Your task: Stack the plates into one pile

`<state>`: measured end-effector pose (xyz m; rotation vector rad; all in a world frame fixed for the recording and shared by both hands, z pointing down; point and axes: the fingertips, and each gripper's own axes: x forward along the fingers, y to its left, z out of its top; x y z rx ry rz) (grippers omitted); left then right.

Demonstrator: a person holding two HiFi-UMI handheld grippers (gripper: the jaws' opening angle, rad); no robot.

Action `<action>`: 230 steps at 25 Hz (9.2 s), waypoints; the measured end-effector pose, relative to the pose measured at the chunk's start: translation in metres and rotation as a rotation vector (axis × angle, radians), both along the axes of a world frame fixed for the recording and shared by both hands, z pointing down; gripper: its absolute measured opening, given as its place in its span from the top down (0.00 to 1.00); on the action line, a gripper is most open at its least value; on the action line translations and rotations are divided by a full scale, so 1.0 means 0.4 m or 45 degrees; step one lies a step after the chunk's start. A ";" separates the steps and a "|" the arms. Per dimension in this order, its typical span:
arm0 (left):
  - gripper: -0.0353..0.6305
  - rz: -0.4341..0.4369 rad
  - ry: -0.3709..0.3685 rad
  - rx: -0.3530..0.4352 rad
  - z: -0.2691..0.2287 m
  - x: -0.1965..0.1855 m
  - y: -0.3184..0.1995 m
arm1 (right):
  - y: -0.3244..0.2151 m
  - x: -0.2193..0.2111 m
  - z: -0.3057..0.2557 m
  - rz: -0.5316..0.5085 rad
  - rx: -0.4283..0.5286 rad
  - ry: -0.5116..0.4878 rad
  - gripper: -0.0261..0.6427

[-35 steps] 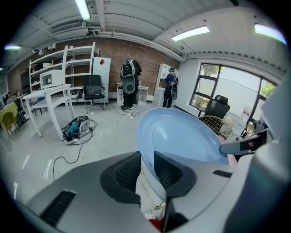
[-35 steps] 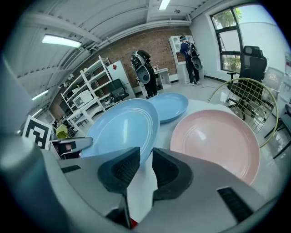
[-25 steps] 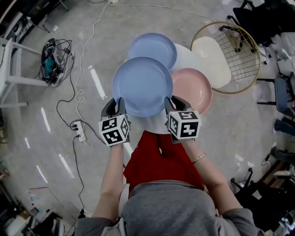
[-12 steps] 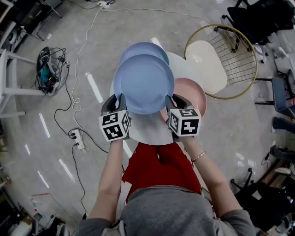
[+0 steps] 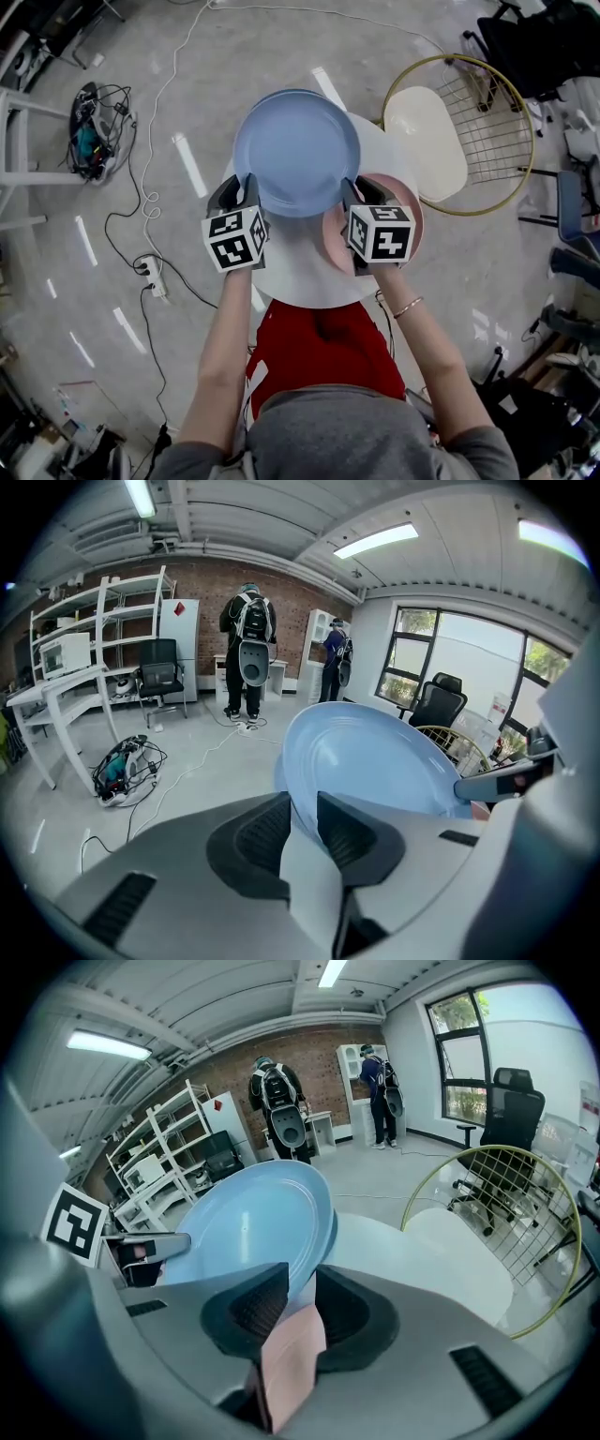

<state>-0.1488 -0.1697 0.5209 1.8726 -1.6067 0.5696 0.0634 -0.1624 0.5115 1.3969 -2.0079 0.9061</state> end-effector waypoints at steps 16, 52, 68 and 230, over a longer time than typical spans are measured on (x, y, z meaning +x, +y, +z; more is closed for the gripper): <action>0.80 -0.031 0.001 -0.054 0.067 -0.011 -0.095 | -0.102 -0.011 0.074 -0.022 -0.057 0.066 0.81; 0.75 -0.083 -0.048 -0.113 0.098 -0.034 -0.065 | -0.130 0.015 0.088 0.032 0.021 0.124 0.81; 0.75 0.041 -0.030 -0.052 0.014 0.068 0.032 | -0.023 0.073 -0.003 0.058 0.109 0.106 0.81; 0.83 -0.007 -0.089 -0.090 0.076 -0.066 -0.183 | -0.241 0.018 0.070 -0.040 0.145 0.267 0.85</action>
